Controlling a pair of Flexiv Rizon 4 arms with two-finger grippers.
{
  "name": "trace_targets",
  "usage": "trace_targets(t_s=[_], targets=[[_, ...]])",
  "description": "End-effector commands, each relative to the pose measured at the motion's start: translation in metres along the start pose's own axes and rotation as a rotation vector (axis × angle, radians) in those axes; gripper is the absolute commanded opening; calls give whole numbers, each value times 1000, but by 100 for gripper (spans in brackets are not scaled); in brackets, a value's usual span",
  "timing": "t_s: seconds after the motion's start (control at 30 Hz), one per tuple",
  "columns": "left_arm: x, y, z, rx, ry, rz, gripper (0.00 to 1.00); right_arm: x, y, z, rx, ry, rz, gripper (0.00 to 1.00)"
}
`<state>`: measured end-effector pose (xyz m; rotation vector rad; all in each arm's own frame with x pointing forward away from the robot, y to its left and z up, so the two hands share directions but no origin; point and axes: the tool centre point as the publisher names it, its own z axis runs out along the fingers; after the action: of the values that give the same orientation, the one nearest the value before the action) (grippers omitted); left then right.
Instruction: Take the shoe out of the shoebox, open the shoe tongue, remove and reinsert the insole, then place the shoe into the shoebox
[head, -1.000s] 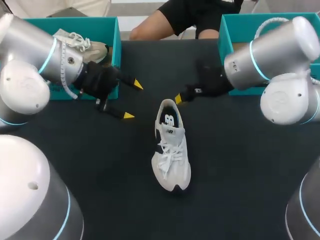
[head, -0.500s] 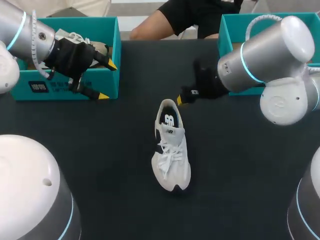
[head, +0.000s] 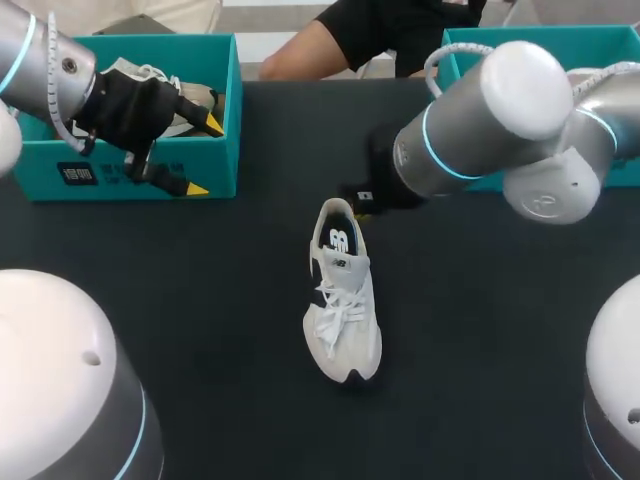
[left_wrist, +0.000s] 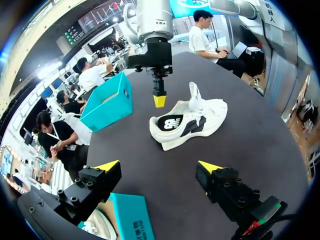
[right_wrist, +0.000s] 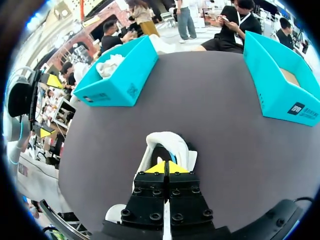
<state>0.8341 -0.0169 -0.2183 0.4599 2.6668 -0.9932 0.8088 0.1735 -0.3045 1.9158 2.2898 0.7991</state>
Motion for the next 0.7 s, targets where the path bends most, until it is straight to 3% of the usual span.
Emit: trace_targets(t_s=[0.03,0.5,0.57,0.7], targets=[[1,-1,0,-4,-1,0,100,7,4,-3,15,-223,-2,0],[1,-1,0,-4,-1,0,100,7,4,-3,15,-223,-2,0],[1,-1,0,-4,-1,0,100,7,3,0,15,-317,6,0],[1,-1,0,-4,-1,0,100,10,-5,5,22,-381,47,0]])
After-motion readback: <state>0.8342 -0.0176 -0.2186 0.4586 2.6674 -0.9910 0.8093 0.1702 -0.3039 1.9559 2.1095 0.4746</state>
